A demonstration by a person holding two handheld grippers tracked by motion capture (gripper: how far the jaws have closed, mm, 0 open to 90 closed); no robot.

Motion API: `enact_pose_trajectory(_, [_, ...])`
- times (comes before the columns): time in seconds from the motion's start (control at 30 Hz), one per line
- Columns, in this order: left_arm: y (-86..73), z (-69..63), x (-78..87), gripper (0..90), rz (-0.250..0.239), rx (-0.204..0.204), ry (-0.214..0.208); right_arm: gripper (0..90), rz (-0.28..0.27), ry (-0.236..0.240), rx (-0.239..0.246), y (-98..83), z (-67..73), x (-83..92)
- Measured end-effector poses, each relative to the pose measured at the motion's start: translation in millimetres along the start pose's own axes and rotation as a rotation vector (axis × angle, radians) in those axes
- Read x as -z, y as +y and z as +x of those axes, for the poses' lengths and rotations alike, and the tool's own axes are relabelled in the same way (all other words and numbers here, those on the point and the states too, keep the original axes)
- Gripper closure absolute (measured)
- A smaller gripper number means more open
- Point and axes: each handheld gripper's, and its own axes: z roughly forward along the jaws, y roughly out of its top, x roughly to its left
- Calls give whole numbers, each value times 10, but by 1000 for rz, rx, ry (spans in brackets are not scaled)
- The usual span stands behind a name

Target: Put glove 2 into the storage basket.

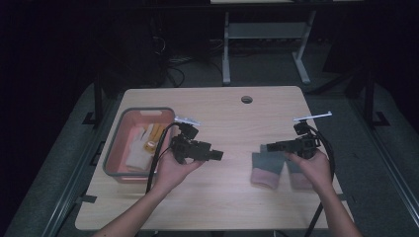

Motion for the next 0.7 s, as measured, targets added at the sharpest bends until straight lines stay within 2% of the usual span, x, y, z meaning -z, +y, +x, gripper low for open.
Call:
enact_pose_trajectory(0.2, [-6, -39, -80, 287, 7, -9, -21, 406, 3, -18, 10, -99, -44, 18])
enact_pose_trajectory(0.27, [-10, -56, -127, 286, 6, -12, -29, 406, 7, -28, 8, -182, -94, 3])
enact_pose_trajectory(0.43, [-24, -100, -187, 286, 16, -28, -30, 404, 24, -47, 3, -295, -167, -25])
enact_pose_trajectory(0.57, [-37, -123, -243, 282, 20, -31, -35, 402, 28, -83, 11, -410, -238, -2])
enact_pose_trajectory(0.7, [-51, -143, -302, 281, 26, -33, -37, 400, 31, -96, 7, -468, -285, 26])
